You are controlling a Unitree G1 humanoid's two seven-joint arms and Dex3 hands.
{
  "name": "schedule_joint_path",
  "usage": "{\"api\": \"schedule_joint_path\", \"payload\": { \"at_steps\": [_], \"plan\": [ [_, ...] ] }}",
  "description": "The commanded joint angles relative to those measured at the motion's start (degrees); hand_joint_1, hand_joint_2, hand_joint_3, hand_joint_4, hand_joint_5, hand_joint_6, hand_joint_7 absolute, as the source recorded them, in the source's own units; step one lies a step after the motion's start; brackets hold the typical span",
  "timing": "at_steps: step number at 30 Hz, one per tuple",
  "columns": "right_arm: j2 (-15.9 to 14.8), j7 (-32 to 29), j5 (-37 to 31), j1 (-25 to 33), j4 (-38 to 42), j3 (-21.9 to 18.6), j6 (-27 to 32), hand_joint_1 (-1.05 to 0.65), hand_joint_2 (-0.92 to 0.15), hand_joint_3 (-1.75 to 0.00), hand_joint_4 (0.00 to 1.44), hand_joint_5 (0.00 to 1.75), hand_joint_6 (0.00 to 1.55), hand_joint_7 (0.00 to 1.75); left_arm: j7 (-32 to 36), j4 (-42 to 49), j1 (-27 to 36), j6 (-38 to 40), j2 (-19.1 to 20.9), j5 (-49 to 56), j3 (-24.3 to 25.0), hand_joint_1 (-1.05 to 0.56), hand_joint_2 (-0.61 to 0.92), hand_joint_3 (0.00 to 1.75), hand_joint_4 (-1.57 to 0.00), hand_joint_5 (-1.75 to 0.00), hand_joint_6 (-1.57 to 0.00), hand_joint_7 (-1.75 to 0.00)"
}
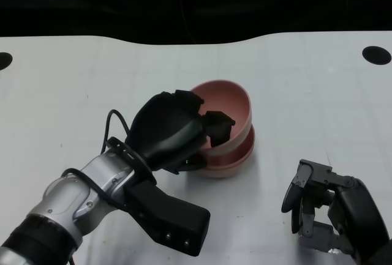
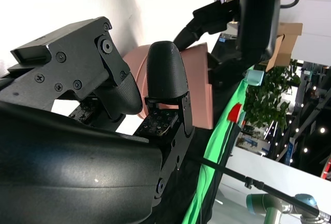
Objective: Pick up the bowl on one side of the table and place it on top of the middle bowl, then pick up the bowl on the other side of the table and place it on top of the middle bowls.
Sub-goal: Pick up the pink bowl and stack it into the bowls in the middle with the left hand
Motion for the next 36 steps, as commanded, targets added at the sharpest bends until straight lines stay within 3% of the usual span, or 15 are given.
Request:
{"api": "schedule_joint_path", "payload": {
  "at_steps": [1, 3, 6, 7, 8, 9, 11, 14, 17, 23, 31, 36],
  "plan": [
    [0.0, -0.1, -0.2, 0.1, 0.0, -0.5, -0.5, -0.02, -0.3, -1.57, 0.92, 1.75, 0.86, 1.5, -1.5, 2.5, -1.9, 0.4, -0.5, -0.2, -0.9, -0.29, 0.74, 0.43, -0.86, -1.75, -0.89, -1.15],
    [0.0, -0.1, -0.2, 0.0, 0.1, -0.6, -0.6, -0.02, -0.3, -1.57, 0.92, 1.75, 0.86, 1.5, -1.9, 3.6, -2.4, 0.8, -0.8, 0.1, -1.5, -0.29, 0.75, 0.44, -0.86, -1.75, -0.88, -1.16],
    [0.0, 0.0, -0.2, 0.0, 0.2, -0.6, -0.6, -0.03, -0.29, -1.57, 0.92, 1.75, 0.86, 1.5, -4.9, 4.6, -3.2, 2.0, -1.0, 0.0, -2.3, -0.29, 0.79, 0.35, -0.82, -1.75, -0.89, -0.99],
    [0.0, 0.0, -0.1, 0.0, 0.1, -0.6, -0.6, -0.03, -0.3, -1.57, 0.91, 1.75, 0.86, 1.5, -6.6, 4.6, -3.4, 2.4, -1.0, -0.4, -2.4, -0.3, 0.84, 0.32, -0.79, -1.64, -0.89, -0.87],
    [0.1, 0.1, 0.0, 0.0, 0.1, -0.6, -0.5, -0.03, -0.3, -1.57, 0.91, 1.75, 0.86, 1.5, -8.5, 4.6, -3.4, 3.0, -1.1, -0.9, -2.3, -0.3, 0.86, 0.3, -0.76, -1.51, -0.89, -0.79],
    [0.1, 0.2, 0.1, 0.0, 0.2, -0.6, -0.5, -0.03, -0.3, -1.56, 0.91, 1.75, 0.86, 1.5, -11.3, 4.0, -3.4, 4.2, -0.8, -0.6, -2.7, -0.31, 0.88, 0.25, -0.77, -1.24, -0.89, -0.64],
    [0.1, 0.3, 0.1, 0.0, 0.2, -0.6, -0.5, -0.03, -0.3, -1.56, 0.91, 1.75, 0.85, 1.5, -14.2, 2.7, -3.4, 6.5, -0.4, 0.9, -3.4, -0.37, 0.91, 0.26, -0.61, -0.6, -0.75, -0.22],
    [0.1, 0.4, 0.3, 0.0, 0.0, -0.6, -0.2, -0.03, -0.3, -1.56, 0.92, 1.75, 0.85, 1.5, -15.8, 0.8, -3.2, 10.0, 0.3, 4.2, -4.8, -0.51, 0.92, 0.23, -0.4, -0.28, -0.51, -0.02],
    [0.1, 0.5, 0.4, 0.0, 0.1, -0.7, -0.4, -0.03, -0.31, -1.56, 0.92, 1.75, 0.85, 1.49, -15.9, -2.0, -2.2, 12.0, 1.4, 6.4, -5.4, -0.67, 0.92, 0.38, -0.22, -0.17, -0.33, 0.0],
    [0.1, 0.5, 0.3, 0.1, 0.2, -0.8, -0.4, -0.04, -0.31, -1.54, 0.92, 1.75, 0.85, 1.49, -18.8, -8.7, 0.2, 14.3, 3.3, 5.7, -4.3, -0.81, 0.92, 0.53, -0.08, -0.11, -0.22, 0.0],
    [0.0, 0.5, 0.7, 0.0, 0.0, -1.1, -0.7, -0.03, -0.31, -1.54, 0.92, 1.75, 0.85, 1.48, -18.8, -18.0, 5.6, 14.3, 5.6, 1.0, 0.9, -0.83, 0.92, 0.58, -0.01, -0.11, -0.11, 0.0],
    [0.0, 0.4, 0.4, 0.1, -0.2, -1.2, -0.6, -0.04, -0.31, -1.55, 0.92, 1.75, 0.86, 1.48, -14.5, -20.3, 11.1, 9.0, 5.6, -7.9, 6.8, -0.75, 0.92, 0.44, -0.08, -0.2, -0.19, -0.04]
  ]
}}
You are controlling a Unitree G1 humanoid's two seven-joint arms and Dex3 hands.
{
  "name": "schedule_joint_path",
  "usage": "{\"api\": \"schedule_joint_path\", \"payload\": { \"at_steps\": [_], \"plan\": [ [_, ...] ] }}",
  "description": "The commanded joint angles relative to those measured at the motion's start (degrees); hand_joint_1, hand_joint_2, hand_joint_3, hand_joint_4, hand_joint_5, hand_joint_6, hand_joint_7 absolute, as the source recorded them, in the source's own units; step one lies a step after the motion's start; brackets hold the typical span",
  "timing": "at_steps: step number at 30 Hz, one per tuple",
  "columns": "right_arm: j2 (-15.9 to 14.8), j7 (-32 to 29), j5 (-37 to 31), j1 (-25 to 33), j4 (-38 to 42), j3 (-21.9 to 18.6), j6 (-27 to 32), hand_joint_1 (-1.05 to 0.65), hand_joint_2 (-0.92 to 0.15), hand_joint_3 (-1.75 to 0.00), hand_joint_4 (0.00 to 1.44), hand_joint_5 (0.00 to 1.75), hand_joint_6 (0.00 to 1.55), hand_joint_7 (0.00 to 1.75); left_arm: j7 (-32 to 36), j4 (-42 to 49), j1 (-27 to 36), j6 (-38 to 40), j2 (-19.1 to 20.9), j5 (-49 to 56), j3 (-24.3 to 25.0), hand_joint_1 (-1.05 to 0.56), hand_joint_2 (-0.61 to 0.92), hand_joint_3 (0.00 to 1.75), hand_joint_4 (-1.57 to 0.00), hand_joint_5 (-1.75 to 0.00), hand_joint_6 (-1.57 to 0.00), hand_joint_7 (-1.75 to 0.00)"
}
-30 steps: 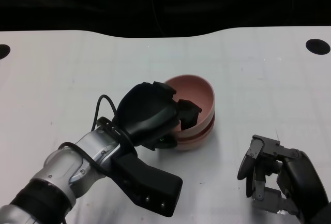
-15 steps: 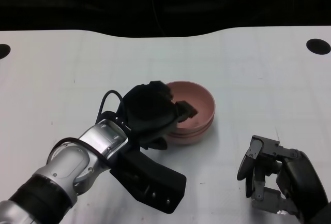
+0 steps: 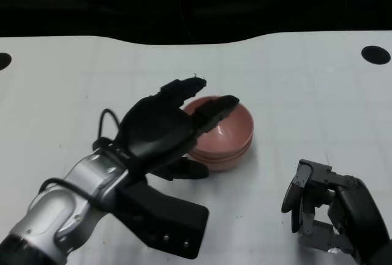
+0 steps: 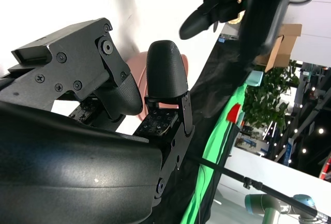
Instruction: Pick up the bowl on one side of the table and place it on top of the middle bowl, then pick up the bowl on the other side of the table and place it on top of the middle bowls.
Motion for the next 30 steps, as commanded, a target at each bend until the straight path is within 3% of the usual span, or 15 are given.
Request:
{"api": "schedule_joint_path", "payload": {
  "at_steps": [1, 6, 9, 12, 14, 16, 18, 20, 23, 26, 27, 28, 30],
  "plan": [
    [-0.1, 0.0, 0.6, 0.3, -0.4, -0.9, 0.0, -0.04, -0.31, -1.55, 0.92, 1.75, 0.86, 1.48, 3.7, -1.2, 3.7, -3.9, 0.6, -5.1, 3.8, -0.75, 0.92, 0.42, -0.08, -0.21, -0.2, -0.04],
    [-0.2, 0.0, 0.3, 0.6, -0.9, -1.0, 1.0, -0.04, -0.3, -1.56, 0.93, 1.75, 0.86, 1.49, 12.5, 1.8, 9.6, -14.9, -0.6, -13.3, 9.3, -0.59, 0.92, 0.13, 0.0, -0.74, -0.32, -0.05],
    [-0.1, -0.1, 0.0, 0.6, -0.6, -1.0, 0.6, -0.04, -0.3, -1.56, 0.93, 1.75, 0.86, 1.5, 15.5, 4.3, 11.8, -20.3, -1.3, -16.0, 11.2, -0.54, 0.92, 0.08, 0.0, -0.83, -0.3, -0.04],
    [-0.1, 0.0, -0.1, 0.5, -0.3, -0.9, 0.1, -0.03, -0.29, -1.59, 0.93, 1.75, 0.85, 1.5, 17.7, 6.7, 15.1, -26.3, -2.4, -19.8, 13.4, -0.42, 0.92, 0.04, 0.0, -1.14, -0.36, -0.08],
    [0.0, 0.1, 0.2, 0.6, -0.5, -0.9, 0.3, -0.03, -0.29, -1.59, 0.93, 1.75, 0.85, 1.5, 17.6, 6.8, 17.3, -28.1, -3.0, -21.5, 14.7, -0.41, 0.92, 0.05, 0.0, -1.24, -0.41, -0.13],
    [0.0, 0.2, 0.3, 0.7, -0.6, -1.0, 0.7, -0.03, -0.29, -1.6, 0.93, 1.75, 0.85, 1.5, 16.4, 6.5, 19.9, -29.5, -3.8, -25.1, 15.9, -0.38, 0.92, 0.08, -0.02, -1.36, -0.21, -0.79],
    [0.0, 0.3, 0.5, 0.8, -0.8, -1.0, 1.2, -0.03, -0.29, -1.6, 0.93, 1.75, 0.86, 1.5, 14.0, 5.9, 22.4, -30.0, -5.1, -30.8, 16.6, -0.36, 0.92, 0.09, -0.08, -1.41, -0.12, -1.21],
    [-0.1, 0.5, 0.6, 0.9, -1.2, -1.1, 1.7, -0.04, -0.28, -1.59, 0.93, 1.75, 0.86, 1.5, 10.3, 4.0, 25.5, -29.3, -6.4, -38.3, 17.0, -0.33, 0.92, 0.11, -0.16, -1.45, -0.13, -1.35],
    [-0.1, 0.5, 0.5, 0.9, -1.4, -1.0, 2.0, -0.04, -0.28, -1.59, 0.92, 1.75, 0.85, 1.49, 5.7, 0.8, 29.1, -27.2, -7.7, -45.3, 17.9, -0.27, 0.92, 0.19, -0.35, -1.43, -0.23, -1.34],
    [-0.1, 0.8, 0.7, 0.8, -1.4, -1.1, 2.3, -0.04, -0.29, -1.58, 0.92, 1.75, 0.85, 1.49, 2.3, -2.2, 31.4, -24.1, -8.6, -49.3, 18.9, -0.26, 0.92, 0.21, -0.41, -1.42, -0.27, -1.31],
    [-0.2, 1.0, 1.0, 0.7, -1.3, -1.2, 2.5, -0.03, -0.3, -1.57, 0.92, 1.74, 0.86, 1.46, 0.3, -4.0, 32.6, -21.3, -8.9, -52.8, 18.9, -0.19, 0.85, 0.39, -0.58, -1.38, -0.45, -1.16],
    [-0.2, 1.2, 1.2, 0.6, -1.2, -1.2, 2.7, -0.02, -0.31, -1.56, 0.92, 1.74, 0.86, 1.44, -1.3, -5.5, 33.5, -19.1, -9.2, -55.3, 19.1, -0.17, 0.75, 0.6, -0.66, -1.37, -0.57, -1.08],
    [-0.2, 1.3, 1.4, 0.5, -1.1, -1.4, 2.8, -0.02, -0.31, -1.55, 0.92, 1.74, 0.86, 1.42, -4.6, -6.9, 34.3, -15.3, -9.9, -59.8, 19.6, -0.13, 0.64, 0.85, -0.74, -1.36, -0.69, -1.01]
  ]
}}
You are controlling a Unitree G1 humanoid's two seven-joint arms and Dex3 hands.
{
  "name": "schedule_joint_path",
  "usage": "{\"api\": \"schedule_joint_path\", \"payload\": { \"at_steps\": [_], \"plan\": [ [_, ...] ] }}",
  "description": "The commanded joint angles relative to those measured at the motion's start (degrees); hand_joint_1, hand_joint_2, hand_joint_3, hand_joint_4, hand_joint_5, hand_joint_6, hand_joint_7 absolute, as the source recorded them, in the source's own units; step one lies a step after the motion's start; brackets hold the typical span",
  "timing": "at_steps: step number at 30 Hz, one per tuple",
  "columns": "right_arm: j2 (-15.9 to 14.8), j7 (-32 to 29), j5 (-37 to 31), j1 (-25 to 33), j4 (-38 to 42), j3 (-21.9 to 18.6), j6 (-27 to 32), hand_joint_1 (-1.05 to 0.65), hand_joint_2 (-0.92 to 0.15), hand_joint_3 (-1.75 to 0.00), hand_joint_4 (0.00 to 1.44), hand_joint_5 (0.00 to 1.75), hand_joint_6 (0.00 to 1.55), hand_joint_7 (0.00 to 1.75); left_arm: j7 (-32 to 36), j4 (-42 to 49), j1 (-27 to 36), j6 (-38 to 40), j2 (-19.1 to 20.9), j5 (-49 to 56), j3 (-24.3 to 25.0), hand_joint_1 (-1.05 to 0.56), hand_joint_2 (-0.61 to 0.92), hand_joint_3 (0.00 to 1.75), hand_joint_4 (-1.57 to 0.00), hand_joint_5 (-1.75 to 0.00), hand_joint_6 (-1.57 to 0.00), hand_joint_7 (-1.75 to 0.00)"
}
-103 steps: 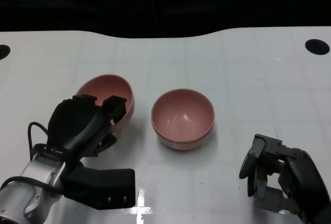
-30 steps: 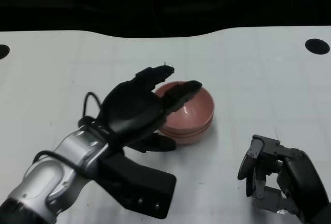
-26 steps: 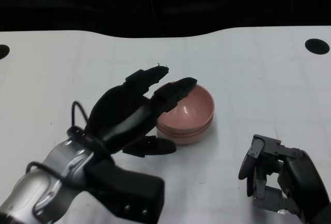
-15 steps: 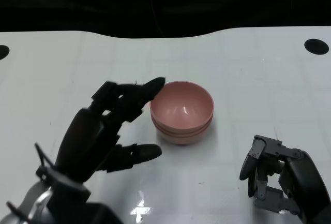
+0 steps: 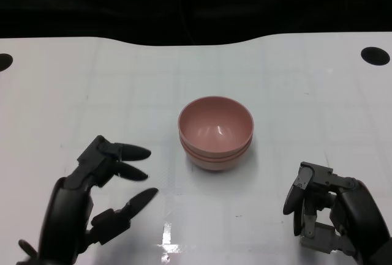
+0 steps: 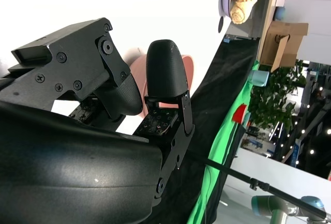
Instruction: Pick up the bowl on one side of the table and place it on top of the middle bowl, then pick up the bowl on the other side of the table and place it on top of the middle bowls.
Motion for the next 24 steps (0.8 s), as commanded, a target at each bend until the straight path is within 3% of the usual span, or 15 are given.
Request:
{"api": "schedule_joint_path", "payload": {
  "at_steps": [1, 4, 9, 24],
  "plan": [
    [-0.3, 0.4, 0.7, -0.1, -0.5, -0.7, 0.3, -0.02, -0.31, -1.55, 0.92, 1.74, 0.86, 1.41, -5.0, -2.0, 1.6, 5.4, -0.6, -6.2, 1.3, -0.12, 0.61, 0.98, -0.81, -1.38, -0.78, -1.0],
    [-0.4, 0.6, 0.7, 0.0, -0.4, -0.8, 0.3, -0.01, -0.31, -1.55, 0.93, 1.73, 0.87, 1.39, -8.5, -0.9, 1.4, 7.0, -1.0, -7.6, 2.5, -0.12, 0.59, 1.1, -0.87, -1.45, -0.88, -1.06],
    [-0.3, 0.6, 0.0, 0.2, -0.3, -0.6, 0.2, -0.01, -0.32, -1.54, 0.92, 1.74, 0.86, 1.37, -13.1, 1.9, 0.6, 8.5, -2.0, -9.5, 4.9, -0.14, 0.52, 1.15, -0.84, -1.61, -0.83, -1.29],
    [-0.5, 0.9, -0.4, 0.6, 0.5, -0.5, -1.1, -0.02, -0.31, -1.55, 0.92, 1.72, 0.86, 1.37, -19.3, -0.1, 0.4, 18.2, -5.4, -14.1, 8.9, -0.14, 0.49, 1.12, -0.86, -1.62, -0.85, -1.32]
  ]
}}
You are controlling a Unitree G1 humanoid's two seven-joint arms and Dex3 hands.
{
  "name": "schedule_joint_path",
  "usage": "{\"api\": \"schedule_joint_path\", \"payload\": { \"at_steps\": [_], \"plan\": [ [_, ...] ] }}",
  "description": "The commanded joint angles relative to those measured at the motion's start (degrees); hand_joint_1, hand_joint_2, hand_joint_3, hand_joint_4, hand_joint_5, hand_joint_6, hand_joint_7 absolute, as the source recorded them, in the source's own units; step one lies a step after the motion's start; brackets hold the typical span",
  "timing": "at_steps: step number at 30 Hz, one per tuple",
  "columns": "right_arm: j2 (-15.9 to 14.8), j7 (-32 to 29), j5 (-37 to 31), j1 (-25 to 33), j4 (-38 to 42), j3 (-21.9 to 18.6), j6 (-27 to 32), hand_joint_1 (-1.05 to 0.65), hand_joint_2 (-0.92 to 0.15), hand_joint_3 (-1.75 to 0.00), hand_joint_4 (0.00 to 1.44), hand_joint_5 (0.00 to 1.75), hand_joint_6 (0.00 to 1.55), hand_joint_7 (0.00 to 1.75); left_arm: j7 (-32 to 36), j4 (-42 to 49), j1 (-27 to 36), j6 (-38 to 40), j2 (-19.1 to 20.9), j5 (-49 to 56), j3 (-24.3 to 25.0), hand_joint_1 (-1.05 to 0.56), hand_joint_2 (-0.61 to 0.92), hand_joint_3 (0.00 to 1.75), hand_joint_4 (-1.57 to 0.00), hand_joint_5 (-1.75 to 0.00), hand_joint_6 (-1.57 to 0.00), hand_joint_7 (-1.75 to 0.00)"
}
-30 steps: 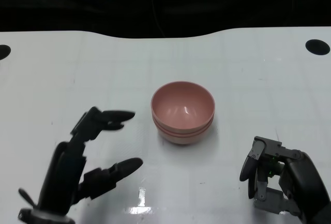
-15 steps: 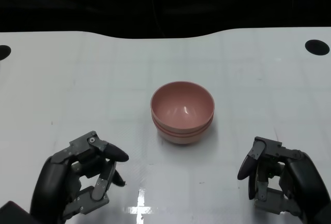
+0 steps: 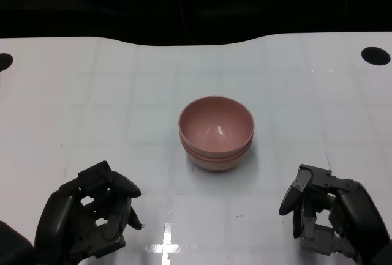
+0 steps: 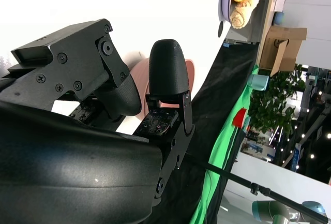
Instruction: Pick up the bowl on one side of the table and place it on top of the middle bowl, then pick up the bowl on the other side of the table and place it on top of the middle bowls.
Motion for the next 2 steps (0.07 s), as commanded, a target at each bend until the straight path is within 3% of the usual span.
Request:
{"api": "schedule_joint_path", "payload": {
  "at_steps": [1, 2],
  "plan": [
    [-0.5, -0.2, -0.1, 0.5, -0.4, -0.6, 0.1, -0.02, -0.31, -1.55, 0.93, 1.72, 0.86, 1.36, -0.9, -0.9, -0.2, 0.7, -0.1, 0.1, 1.2, -0.14, 0.49, 1.12, -0.86, -1.63, -0.85, -1.32],
    [-0.5, 0.0, 0.2, 0.5, -0.3, -0.7, 0.0, -0.02, -0.31, -1.55, 0.93, 1.72, 0.86, 1.36, -1.0, -0.9, -0.2, 0.5, -0.1, 0.5, 1.2, -0.14, 0.49, 1.13, -0.85, -1.63, -0.85, -1.33]
  ]
}}
